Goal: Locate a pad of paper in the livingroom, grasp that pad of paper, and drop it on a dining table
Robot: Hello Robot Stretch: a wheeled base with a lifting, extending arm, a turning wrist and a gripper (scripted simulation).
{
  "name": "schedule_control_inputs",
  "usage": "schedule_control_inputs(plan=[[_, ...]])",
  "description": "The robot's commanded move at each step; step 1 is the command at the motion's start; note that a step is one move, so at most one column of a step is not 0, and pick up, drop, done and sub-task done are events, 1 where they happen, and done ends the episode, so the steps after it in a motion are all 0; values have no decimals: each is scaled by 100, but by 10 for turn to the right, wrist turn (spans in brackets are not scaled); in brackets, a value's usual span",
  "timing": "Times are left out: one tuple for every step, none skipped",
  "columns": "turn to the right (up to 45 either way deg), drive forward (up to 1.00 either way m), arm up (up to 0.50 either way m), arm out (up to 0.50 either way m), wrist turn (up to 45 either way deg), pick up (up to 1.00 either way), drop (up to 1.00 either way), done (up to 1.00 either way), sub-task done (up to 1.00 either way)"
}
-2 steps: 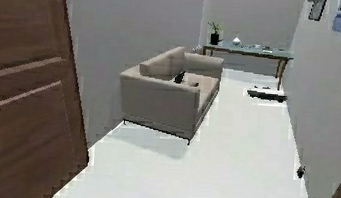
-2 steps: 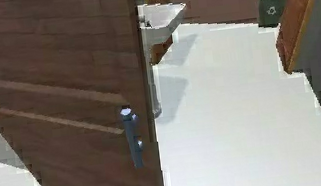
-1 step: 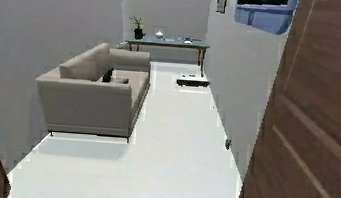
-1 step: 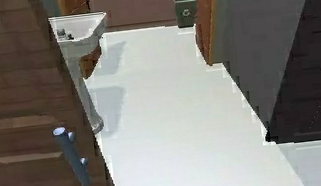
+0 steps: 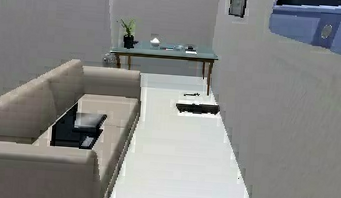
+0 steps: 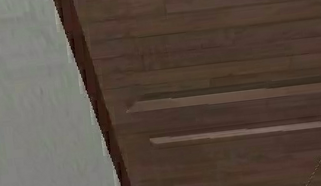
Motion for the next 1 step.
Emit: schedule_control_inputs(plan=[[0,95,0,0,0,0,0,0,0]])
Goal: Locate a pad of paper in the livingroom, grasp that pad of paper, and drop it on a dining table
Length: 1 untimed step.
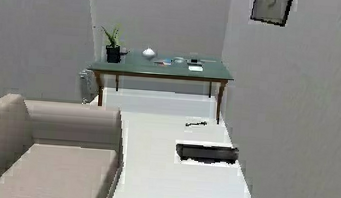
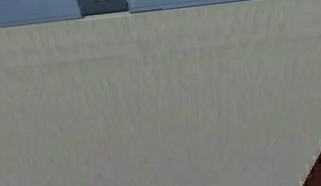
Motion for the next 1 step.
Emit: schedule_control_inputs(plan=[[-450,0,0,0,0,0,0,0,0]])
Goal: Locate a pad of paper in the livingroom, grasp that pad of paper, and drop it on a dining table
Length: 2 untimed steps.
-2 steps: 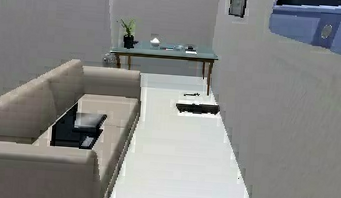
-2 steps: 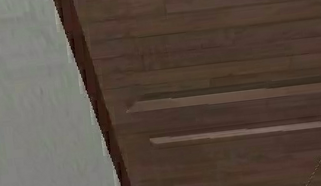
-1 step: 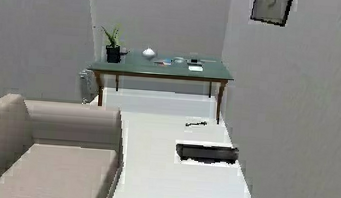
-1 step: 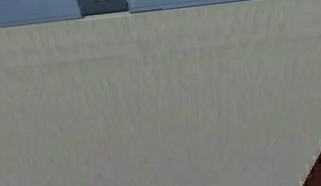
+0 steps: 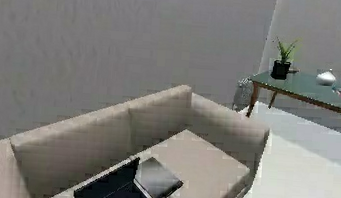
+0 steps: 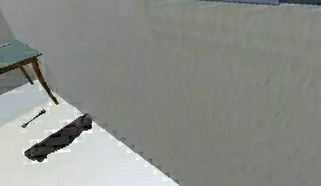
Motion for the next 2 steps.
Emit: schedule_control_inputs(plan=[[-450,0,0,0,0,0,0,0,0],[-450,0,0,0,0,0,0,0,0]])
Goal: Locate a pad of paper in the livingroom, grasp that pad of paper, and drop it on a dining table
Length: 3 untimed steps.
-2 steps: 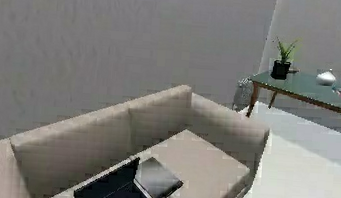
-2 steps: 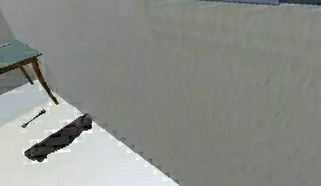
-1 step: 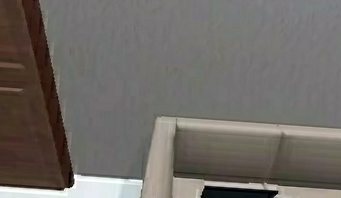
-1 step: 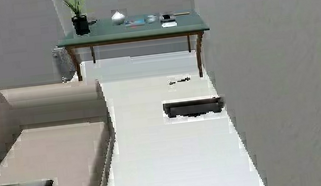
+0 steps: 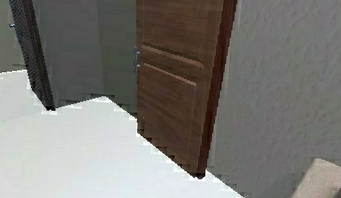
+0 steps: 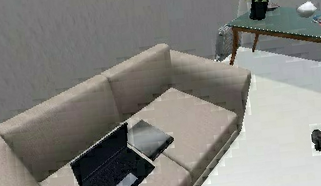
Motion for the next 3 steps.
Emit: schedule_control_inputs(plan=[[0,0,50,0,0,0,0,0,0],[0,0,2,0,0,0,0,0,0],[0,0,0,50,0,0,0,0,0]])
